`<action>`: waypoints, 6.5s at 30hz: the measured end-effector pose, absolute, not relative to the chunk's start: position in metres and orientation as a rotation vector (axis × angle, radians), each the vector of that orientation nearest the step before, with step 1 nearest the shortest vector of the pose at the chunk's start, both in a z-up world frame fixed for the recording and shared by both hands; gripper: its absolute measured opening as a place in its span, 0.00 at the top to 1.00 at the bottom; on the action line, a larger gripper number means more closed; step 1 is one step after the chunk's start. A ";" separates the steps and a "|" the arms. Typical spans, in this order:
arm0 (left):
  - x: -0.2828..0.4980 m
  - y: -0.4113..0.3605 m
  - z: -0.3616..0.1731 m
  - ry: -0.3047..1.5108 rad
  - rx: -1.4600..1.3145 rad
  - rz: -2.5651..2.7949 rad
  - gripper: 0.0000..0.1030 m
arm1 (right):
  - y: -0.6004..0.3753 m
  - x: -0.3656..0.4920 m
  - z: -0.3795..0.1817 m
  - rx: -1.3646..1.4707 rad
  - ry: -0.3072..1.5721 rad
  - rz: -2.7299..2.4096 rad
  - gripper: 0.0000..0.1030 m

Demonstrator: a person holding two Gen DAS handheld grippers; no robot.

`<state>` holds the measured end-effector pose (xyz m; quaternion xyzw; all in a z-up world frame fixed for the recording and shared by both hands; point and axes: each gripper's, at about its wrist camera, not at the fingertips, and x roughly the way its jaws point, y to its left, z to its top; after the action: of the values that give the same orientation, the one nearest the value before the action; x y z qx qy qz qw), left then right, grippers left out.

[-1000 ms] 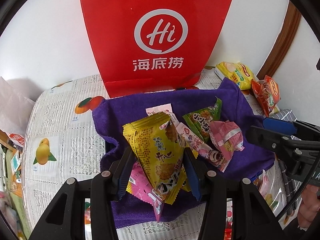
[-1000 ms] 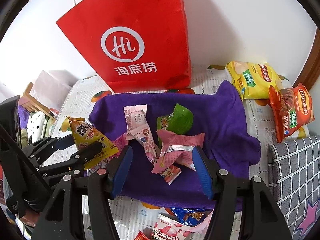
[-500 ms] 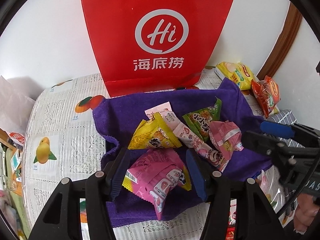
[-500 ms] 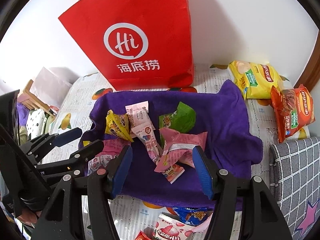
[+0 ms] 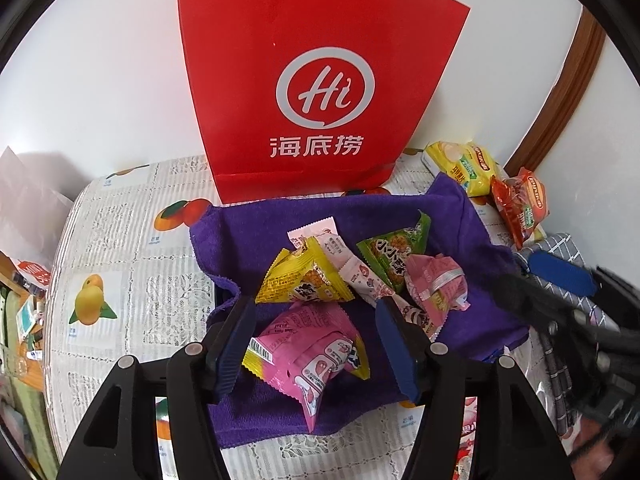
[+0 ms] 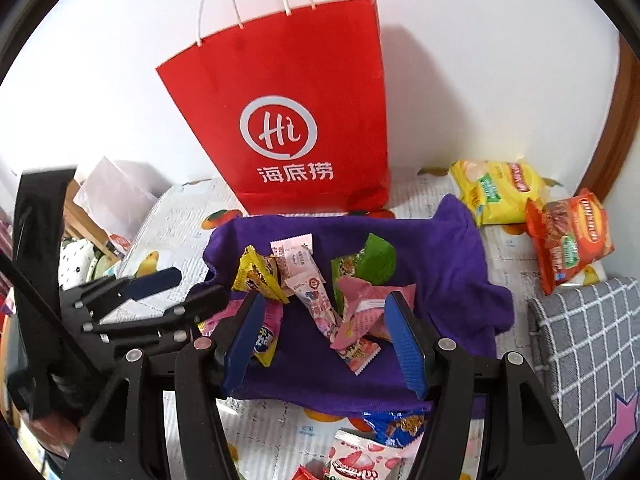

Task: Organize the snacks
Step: 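Grasp the pink peach-print packet from the pile with the right tool, then grasp the red snack packet with the left tool while the right tool lifts the peach packet, then carry the red packet and peach packet in both tools over the purple towel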

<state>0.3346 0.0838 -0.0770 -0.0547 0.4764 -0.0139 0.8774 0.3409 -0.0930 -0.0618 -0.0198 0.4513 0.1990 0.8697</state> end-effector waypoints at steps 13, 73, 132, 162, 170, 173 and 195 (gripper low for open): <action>0.312 0.069 -0.044 0.907 -0.086 -0.080 0.38 | -0.182 0.265 -0.122 -0.037 1.028 0.202 0.40; 0.242 0.032 -0.117 1.036 0.015 -0.086 0.34 | -0.188 0.268 -0.199 -0.201 0.956 0.344 0.52; 0.223 0.012 -0.050 0.879 0.074 -0.117 0.57 | -0.196 0.239 -0.044 -0.012 0.795 0.297 0.55; 0.331 0.089 -0.052 0.873 -0.081 0.002 0.57 | -0.112 0.382 -0.072 0.010 0.913 0.403 0.55; 0.333 0.079 -0.058 0.886 -0.060 -0.018 0.57 | -0.125 0.391 -0.080 -0.017 0.937 0.379 0.55; 0.334 0.079 -0.058 0.887 -0.061 -0.012 0.57 | -0.129 0.394 -0.084 -0.013 0.960 0.365 0.54; 0.332 0.078 -0.056 0.883 -0.063 -0.020 0.57 | -0.117 0.394 -0.099 -0.055 1.002 0.387 0.54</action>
<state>0.3317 0.0776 -0.0559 -0.0303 0.4272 -0.0097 0.9036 0.3943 -0.1172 -0.0988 -0.0264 0.4771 0.1842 0.8589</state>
